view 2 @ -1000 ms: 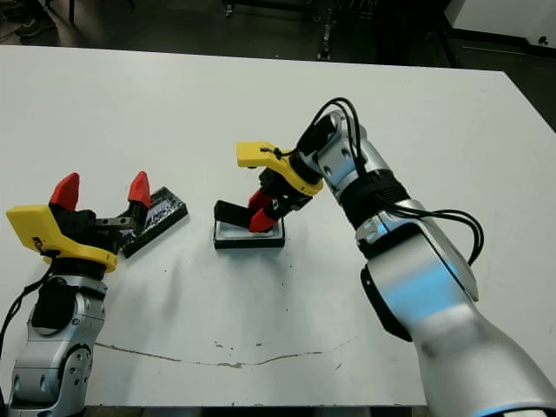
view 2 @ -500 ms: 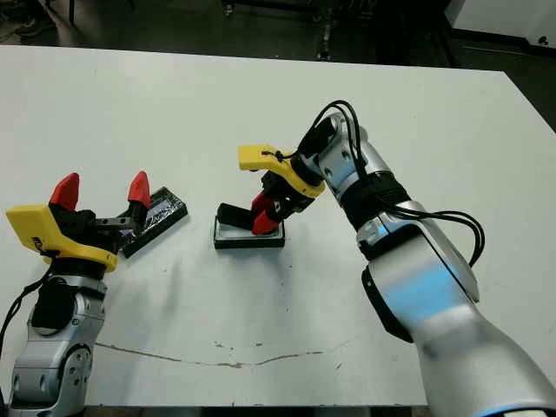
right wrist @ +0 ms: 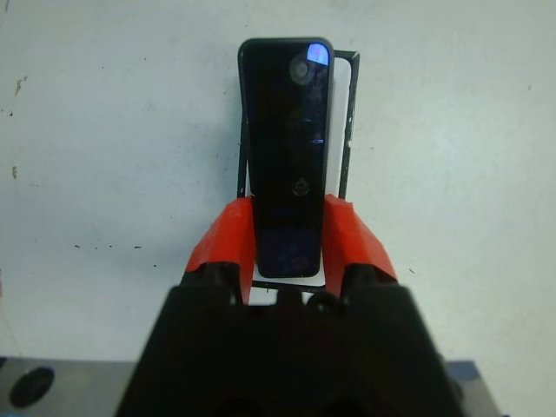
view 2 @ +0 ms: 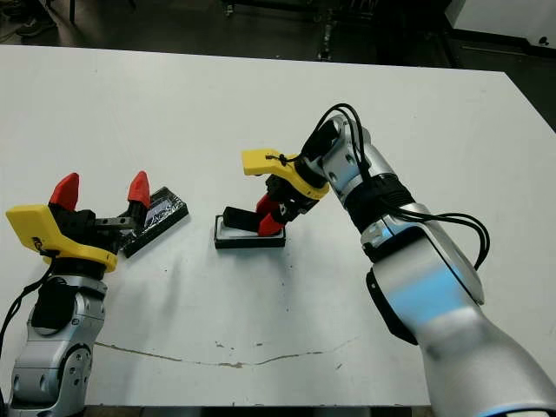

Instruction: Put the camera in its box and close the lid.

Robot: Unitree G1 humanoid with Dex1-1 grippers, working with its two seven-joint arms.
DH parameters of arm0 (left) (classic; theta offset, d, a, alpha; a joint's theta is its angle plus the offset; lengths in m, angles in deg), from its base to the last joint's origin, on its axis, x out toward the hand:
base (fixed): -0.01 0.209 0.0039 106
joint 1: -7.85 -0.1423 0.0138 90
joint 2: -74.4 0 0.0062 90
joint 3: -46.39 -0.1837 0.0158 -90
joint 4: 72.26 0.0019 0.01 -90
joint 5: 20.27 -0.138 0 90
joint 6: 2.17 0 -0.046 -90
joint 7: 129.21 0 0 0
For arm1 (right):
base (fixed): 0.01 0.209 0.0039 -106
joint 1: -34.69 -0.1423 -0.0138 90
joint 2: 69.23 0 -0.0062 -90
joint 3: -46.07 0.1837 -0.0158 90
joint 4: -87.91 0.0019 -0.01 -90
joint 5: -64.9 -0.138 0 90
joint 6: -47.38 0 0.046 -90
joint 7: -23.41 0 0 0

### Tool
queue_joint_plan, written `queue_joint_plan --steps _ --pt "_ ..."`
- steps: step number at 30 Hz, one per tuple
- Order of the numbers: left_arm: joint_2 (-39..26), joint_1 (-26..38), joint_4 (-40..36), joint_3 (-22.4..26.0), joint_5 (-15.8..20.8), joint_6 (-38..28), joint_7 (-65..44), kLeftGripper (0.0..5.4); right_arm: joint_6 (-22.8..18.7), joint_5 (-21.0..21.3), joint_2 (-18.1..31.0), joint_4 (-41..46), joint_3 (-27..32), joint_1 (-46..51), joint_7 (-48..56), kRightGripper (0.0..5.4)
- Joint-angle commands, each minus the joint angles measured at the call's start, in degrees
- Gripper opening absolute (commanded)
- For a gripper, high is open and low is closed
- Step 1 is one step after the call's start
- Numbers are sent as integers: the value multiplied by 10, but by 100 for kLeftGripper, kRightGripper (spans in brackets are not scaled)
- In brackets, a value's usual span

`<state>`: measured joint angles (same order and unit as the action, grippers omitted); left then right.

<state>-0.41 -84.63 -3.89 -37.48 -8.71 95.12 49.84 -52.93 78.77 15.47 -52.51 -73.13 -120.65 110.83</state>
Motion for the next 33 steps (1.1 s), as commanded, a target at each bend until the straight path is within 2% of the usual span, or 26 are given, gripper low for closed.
queue_joint_plan --steps 1,15,21,28,33 --pt "-2 -8 -1 3 0 4 0 540 -5 8 21 -6 -3 8 0 167" --pt "-1 -9 -2 2 1 1 -1 540 25 22 21 -10 -25 4 -4 167" --pt "-1 -10 -3 1 -2 3 1 540 15 21 20 -7 -26 5 -9 167" --pt "0 -10 -2 1 3 2 -1 540 48 19 21 -7 -25 9 -10 167" --pt "-1 -11 -3 1 2 6 -1 540 38 17 18 -12 -21 7 -7 235"
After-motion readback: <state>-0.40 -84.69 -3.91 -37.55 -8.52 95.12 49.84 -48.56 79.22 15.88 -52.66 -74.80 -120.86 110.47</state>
